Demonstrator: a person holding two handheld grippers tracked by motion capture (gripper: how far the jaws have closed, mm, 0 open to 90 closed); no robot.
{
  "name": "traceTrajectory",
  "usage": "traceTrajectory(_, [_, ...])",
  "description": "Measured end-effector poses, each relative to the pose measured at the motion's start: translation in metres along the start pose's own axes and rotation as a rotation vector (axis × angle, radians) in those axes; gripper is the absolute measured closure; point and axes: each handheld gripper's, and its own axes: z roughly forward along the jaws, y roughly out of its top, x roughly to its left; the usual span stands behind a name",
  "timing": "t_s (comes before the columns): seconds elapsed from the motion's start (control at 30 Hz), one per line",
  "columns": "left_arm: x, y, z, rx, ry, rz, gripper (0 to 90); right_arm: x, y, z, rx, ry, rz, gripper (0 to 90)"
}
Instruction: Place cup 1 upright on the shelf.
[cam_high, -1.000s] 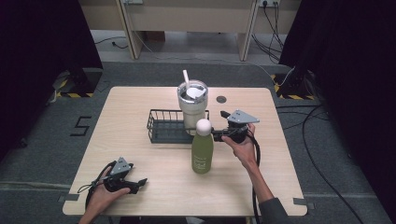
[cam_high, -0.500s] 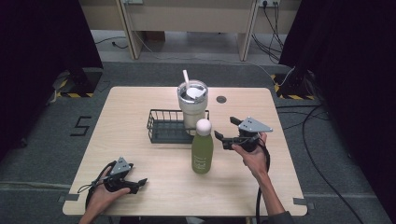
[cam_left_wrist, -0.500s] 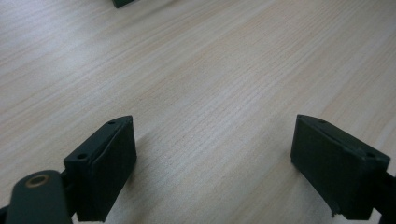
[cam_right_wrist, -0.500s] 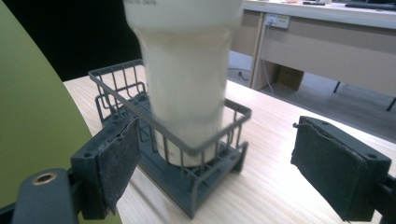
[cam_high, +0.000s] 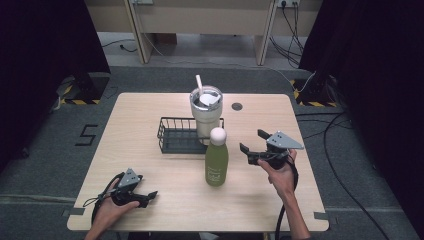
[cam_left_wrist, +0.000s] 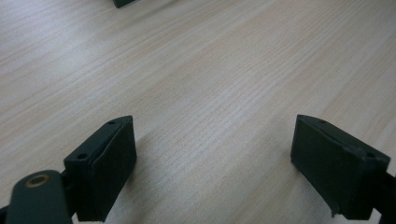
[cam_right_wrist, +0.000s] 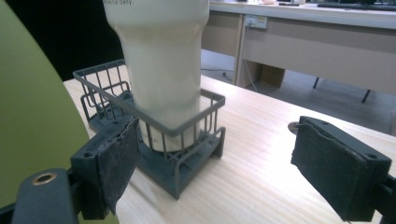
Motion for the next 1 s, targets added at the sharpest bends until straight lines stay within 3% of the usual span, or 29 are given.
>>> traceTrajectory(0.3, [0.000,0.000,0.000,0.000,0.000,0.000,13.4,0.006,-0.009,-0.010,0.020,-0.045,-0.019,15.2])
traceTrajectory(0.47, [0.000,0.000,0.000,0.000,0.000,0.000,13.4,0.008,-0.017,-0.012,0.030,-0.054,-0.016,15.1])
traceTrajectory(0.7, [0.000,0.000,0.000,0.000,0.000,-0.001,13.4,0.013,-0.028,-0.015,0.068,-0.062,-0.052,15.0])
traceTrajectory(1.0, [0.000,0.000,0.000,0.000,0.000,0.000,13.5,0.015,-0.041,-0.025,0.089,-0.078,-0.039,14.8])
